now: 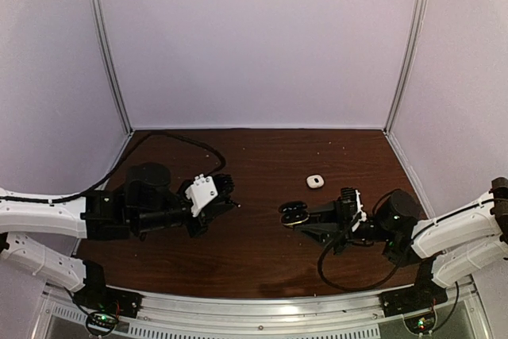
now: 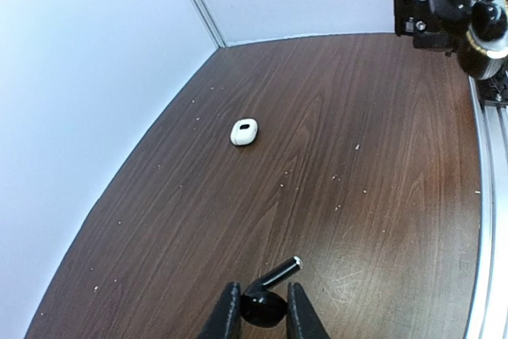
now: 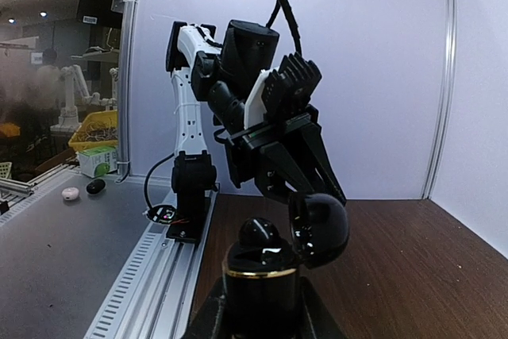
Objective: Insert the wireless bluetooth earbuds into the charging case
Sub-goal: Insert the right earbud into the right side groove of the charging case.
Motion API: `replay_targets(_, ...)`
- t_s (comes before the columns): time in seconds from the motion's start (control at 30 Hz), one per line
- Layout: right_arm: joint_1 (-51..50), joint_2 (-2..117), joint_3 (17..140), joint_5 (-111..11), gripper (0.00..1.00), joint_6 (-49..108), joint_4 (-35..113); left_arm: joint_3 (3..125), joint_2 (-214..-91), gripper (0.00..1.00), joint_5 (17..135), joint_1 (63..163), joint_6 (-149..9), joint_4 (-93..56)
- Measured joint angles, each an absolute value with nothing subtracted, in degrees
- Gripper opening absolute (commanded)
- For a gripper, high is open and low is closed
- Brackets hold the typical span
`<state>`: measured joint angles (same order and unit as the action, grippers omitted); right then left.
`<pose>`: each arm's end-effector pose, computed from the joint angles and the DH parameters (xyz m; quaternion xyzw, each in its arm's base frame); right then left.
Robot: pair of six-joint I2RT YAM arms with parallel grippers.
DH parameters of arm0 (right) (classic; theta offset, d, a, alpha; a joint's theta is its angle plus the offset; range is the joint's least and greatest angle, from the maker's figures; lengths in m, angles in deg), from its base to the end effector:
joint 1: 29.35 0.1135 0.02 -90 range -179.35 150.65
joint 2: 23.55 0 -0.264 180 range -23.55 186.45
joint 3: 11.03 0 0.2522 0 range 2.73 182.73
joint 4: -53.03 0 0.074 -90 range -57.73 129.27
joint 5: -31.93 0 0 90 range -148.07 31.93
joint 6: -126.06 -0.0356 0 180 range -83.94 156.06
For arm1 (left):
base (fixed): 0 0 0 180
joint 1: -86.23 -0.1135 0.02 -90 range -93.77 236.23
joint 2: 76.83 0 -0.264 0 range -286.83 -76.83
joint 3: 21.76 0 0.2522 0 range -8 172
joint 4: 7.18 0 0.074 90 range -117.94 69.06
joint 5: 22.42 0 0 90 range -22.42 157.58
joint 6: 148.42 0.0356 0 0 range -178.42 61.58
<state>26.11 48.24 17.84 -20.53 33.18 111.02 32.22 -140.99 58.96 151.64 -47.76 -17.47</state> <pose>0.1074 0.1943 0.2191 -0.4841 0.4032 0.5372 0.5608 0.1112 -0.2301 0.2683 0.4710 0.6716 -0.2066 0.5333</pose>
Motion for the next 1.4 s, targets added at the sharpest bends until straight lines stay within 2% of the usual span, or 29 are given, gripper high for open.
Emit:
replay_targets(0.4, 26.1, 49.2, 18.3, -17.5, 0.0, 34.6, 107.7, 41.4, -139.8, 0.08, 53.8, 159.0, -42.6, -28.0)
replay_targets(0.87, 26.1, 52.1, 20.7, -17.0, 0.0, 31.8, 105.0, 50.7, -146.4, 0.08, 48.0, 168.8, -37.8, -32.1)
replay_targets(1.4, 27.5, 54.4, 22.5, -19.3, 0.0, 27.8, 104.1, 55.7, -153.7, 0.07, 44.0, 171.2, -33.9, -33.1)
